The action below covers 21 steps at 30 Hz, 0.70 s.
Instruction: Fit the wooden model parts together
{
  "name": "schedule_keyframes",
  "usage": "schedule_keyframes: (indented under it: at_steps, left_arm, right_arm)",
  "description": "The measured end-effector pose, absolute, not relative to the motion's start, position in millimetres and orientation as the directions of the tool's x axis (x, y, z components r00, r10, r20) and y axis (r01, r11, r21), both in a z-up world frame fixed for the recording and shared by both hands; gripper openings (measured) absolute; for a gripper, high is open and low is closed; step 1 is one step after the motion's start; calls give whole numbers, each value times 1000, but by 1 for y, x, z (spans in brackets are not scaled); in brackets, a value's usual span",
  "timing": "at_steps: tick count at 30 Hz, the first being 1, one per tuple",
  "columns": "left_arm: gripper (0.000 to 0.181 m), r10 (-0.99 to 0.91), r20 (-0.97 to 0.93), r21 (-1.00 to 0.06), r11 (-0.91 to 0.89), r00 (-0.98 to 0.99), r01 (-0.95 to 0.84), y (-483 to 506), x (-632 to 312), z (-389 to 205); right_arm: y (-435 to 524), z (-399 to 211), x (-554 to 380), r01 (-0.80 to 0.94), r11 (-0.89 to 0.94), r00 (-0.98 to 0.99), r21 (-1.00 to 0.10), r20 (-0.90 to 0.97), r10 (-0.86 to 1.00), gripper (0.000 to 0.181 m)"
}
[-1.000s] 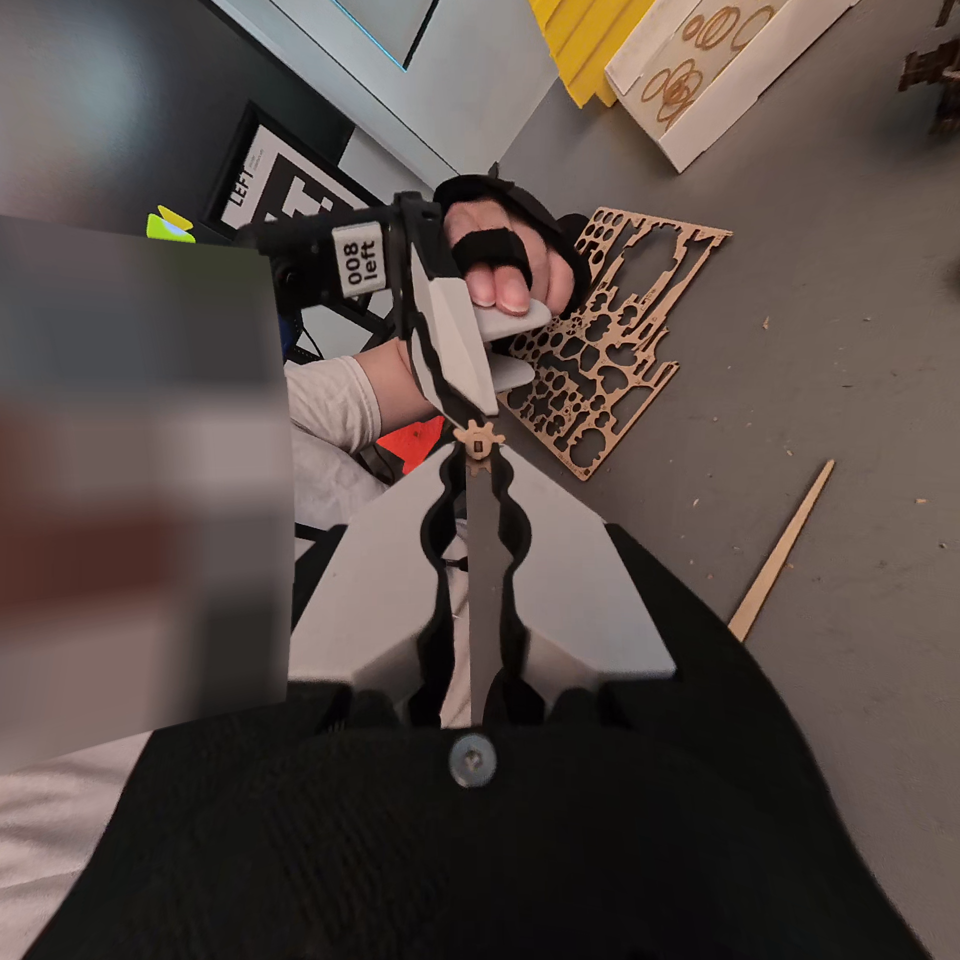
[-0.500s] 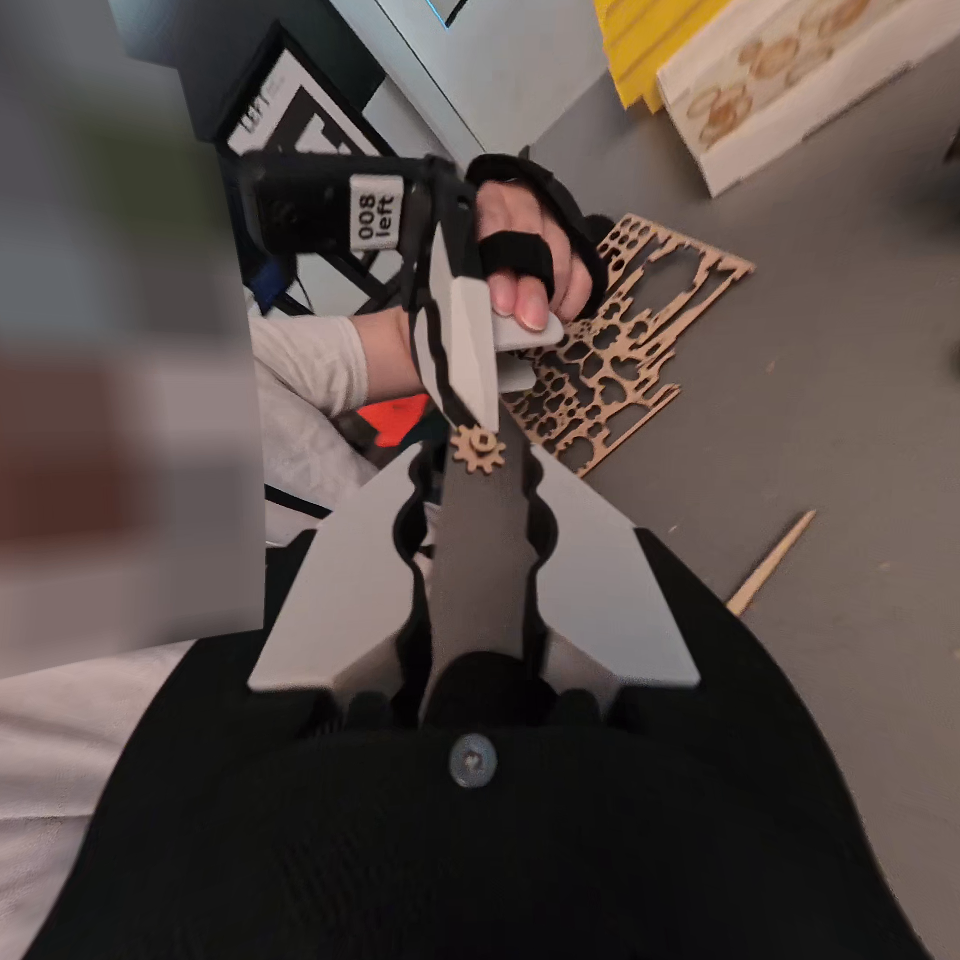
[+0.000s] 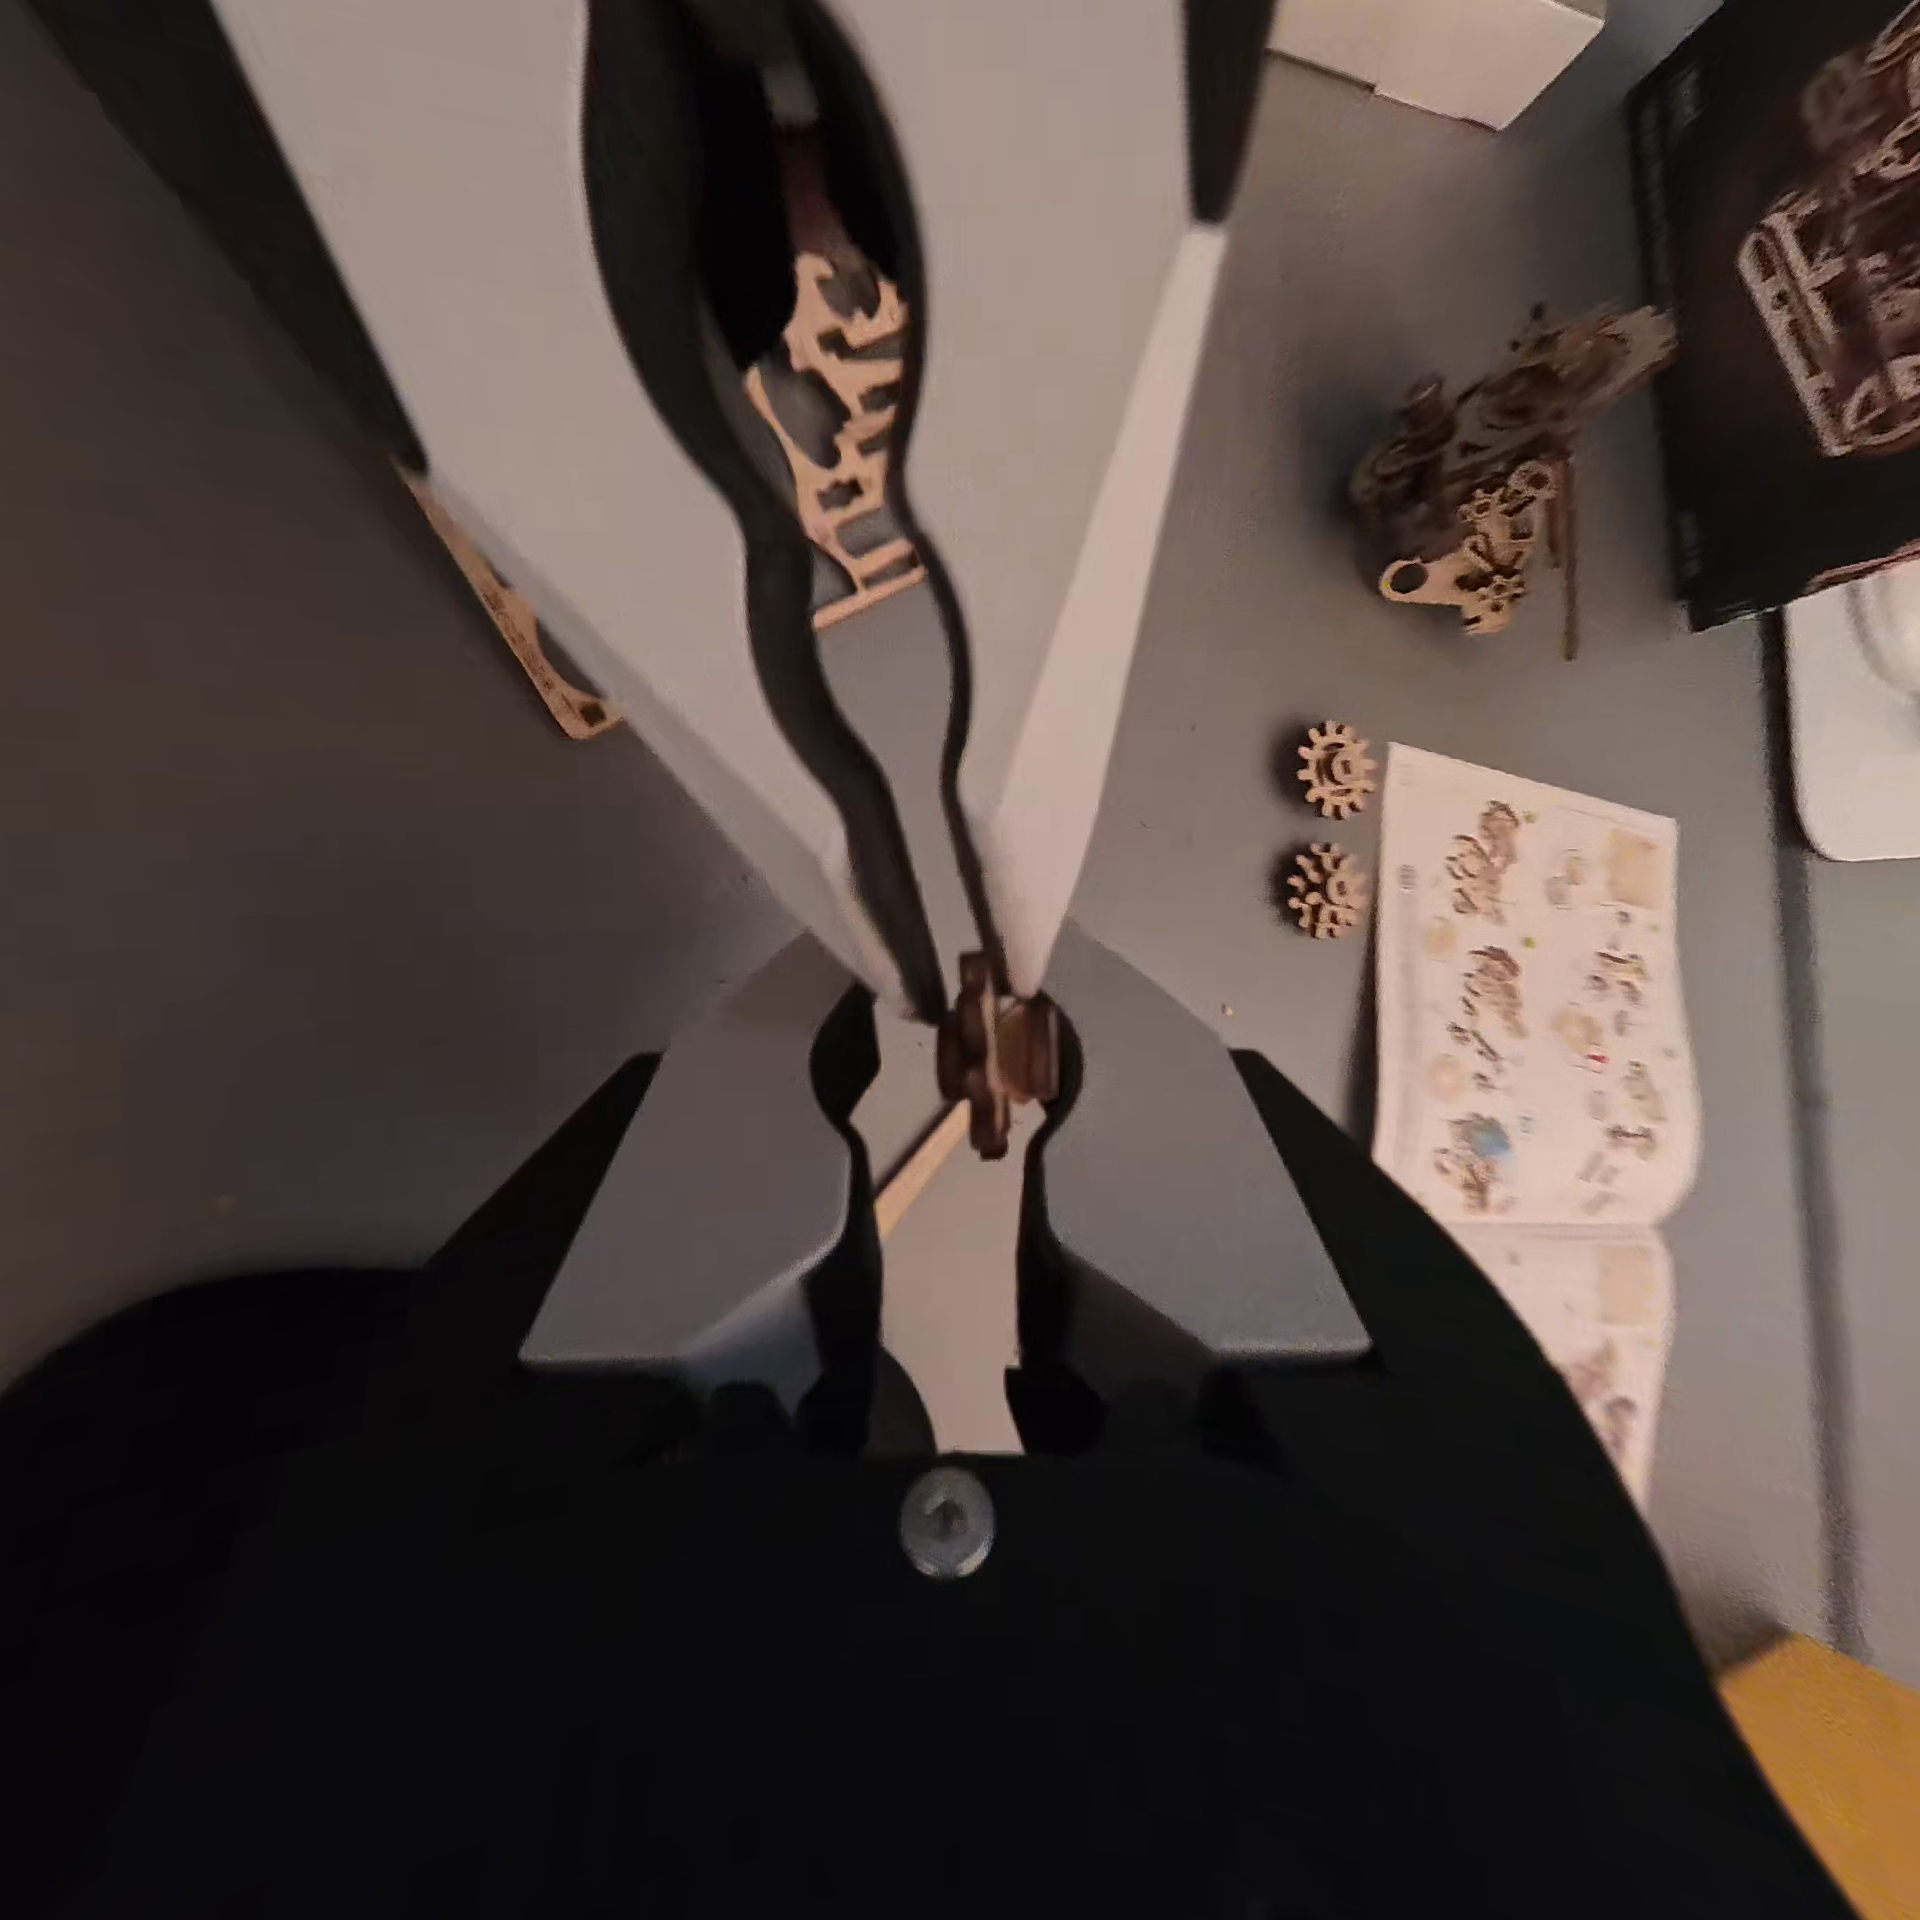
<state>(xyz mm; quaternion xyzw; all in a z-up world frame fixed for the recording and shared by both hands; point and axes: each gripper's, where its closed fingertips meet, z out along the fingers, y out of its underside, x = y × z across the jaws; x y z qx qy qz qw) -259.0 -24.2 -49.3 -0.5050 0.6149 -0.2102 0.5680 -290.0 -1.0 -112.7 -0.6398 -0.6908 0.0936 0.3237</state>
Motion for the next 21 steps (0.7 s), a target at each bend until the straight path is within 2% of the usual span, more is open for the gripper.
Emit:
schedule_keyframes:
  at_steps: [3, 7, 9, 11, 14, 17, 21]
  left_arm:
    - [4, -868, -468, -830, 368, 164, -420, -20, -259, -57]
    - [3, -875, -454, -847, 365, 168, -385, -20, -260, -51]
    - [3, -878, -453, -851, 374, 155, -369, -24, -262, -48]
    - [3, -868, -469, -843, 384, 162, -376, -22, -262, -47]
    - [3, -861, -485, -832, 401, 153, -384, -25, -259, -49]
    - [4, -850, -504, -816, 412, 152, -405, -24, -259, -52]
    - [3, -850, -506, -812, 411, 149, -413, -24, -258, -54]
  right_arm:
    - [1, -109, -293, 810, 104, 67, -577, 266, 962, 14]
    - [10, -115, -286, 856, 149, 45, -494, 360, 932, 10]
    - [10, -112, -288, 847, 156, 49, -507, 367, 929, 0]
    - [6, -110, -290, 838, 129, 61, -530, 327, 943, 2]
    - [7, -114, -287, 858, 112, 59, -501, 314, 948, 14]
    - [8, -117, -286, 868, 130, 48, -479, 341, 939, 8]
    - [5, -116, -289, 862, 139, 44, -488, 345, 938, 11]
